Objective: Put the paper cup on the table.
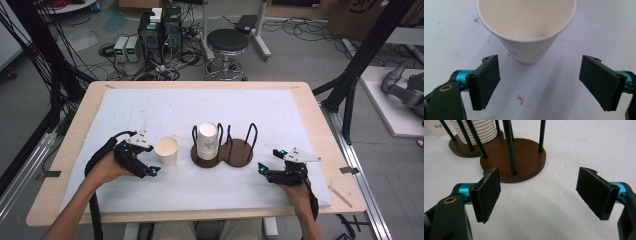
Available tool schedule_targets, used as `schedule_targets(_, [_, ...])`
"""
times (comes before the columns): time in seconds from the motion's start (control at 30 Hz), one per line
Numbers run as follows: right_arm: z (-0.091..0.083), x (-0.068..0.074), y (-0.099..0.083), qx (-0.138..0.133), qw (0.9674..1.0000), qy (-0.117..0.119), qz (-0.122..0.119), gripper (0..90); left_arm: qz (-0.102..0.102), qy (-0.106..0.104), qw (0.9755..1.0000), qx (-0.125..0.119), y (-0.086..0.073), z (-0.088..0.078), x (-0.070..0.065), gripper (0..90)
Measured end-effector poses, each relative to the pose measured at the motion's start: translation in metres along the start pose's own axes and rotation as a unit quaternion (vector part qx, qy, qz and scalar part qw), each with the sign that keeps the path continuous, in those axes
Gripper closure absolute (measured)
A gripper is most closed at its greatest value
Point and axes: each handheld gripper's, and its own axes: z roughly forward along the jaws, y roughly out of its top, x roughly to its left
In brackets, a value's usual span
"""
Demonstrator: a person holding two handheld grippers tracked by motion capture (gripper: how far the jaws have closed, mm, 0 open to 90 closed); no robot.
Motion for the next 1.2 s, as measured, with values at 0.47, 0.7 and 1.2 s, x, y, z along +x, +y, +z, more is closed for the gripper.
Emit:
schedule_targets(0.47, [-0.001, 0.0, -0.001, -0.004, 1.0, -0.007, 0.003, 20.3, -0.078, 0.085, 0.9819, -0.15, -0.047, -0.013, -0.025, 16.7])
schedule_targets(0.7, [-0.002, 0.0, -0.001, -0.009, 0.9999, -0.011, 0.004, 20.3, -0.102, 0.129, 0.9669, -0.195, -0.061, -0.01, -0.032, 16.9])
schedule_targets(1.2, [-0.003, 0.001, -0.002, -0.012, 0.9999, -0.008, 0.003, 20.3, -0.119, 0.172, 0.9434, -0.258, -0.079, -0.011, -0.036, 16.8])
